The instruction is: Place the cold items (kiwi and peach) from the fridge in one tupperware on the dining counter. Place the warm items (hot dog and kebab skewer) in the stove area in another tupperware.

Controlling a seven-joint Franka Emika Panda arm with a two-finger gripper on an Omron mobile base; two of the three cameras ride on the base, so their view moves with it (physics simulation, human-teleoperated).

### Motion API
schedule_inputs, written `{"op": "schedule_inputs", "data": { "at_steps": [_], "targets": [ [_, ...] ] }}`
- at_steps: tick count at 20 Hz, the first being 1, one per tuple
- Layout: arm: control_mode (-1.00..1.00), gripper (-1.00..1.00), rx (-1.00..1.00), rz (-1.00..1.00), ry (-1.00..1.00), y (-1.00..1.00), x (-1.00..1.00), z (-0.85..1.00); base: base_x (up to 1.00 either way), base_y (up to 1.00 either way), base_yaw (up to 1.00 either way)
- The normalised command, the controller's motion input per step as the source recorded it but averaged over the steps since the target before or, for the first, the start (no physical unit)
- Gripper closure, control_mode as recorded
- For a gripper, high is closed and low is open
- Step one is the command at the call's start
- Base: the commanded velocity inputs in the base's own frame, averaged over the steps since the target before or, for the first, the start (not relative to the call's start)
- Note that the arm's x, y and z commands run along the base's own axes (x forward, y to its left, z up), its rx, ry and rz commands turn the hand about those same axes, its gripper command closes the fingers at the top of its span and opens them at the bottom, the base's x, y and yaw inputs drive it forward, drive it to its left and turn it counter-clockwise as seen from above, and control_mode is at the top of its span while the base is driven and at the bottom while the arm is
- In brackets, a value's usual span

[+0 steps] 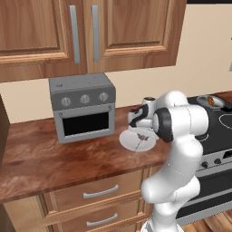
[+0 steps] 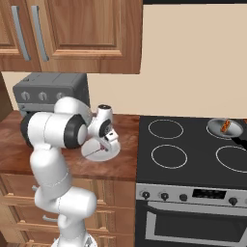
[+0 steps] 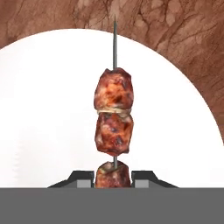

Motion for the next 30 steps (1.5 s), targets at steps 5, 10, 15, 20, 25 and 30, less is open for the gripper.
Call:
{"op": "schedule_inputs", "data": {
  "at_steps": [5, 10, 15, 20, 25, 30],
  "targets": [
    [-1.0, 1.0, -0.01, -0.36, 0.07, 0.02, -0.8, 0.63, 0.0, 0.0, 0.0],
    [-1.0, 1.0, 0.0, -0.37, 0.18, 0.0, -0.76, 0.97, 0.0, 0.0, 0.0],
    [-1.0, 1.0, -0.03, -0.26, 0.11, 0.0, -0.77, 0.98, 0.0, 0.0, 0.0],
    [-1.0, 1.0, -0.02, -0.25, -0.01, -0.01, -0.99, 0.55, 0.0, 0.0, 0.0],
    [-1.0, 1.0, -0.06, -0.22, -0.01, 0.04, -0.92, 0.72, 0.0, 0.0, 0.0],
    [-1.0, 1.0, -0.13, -0.13, 0.0, 0.07, -0.85, 0.55, 0.0, 0.0, 0.0]
  ]
}}
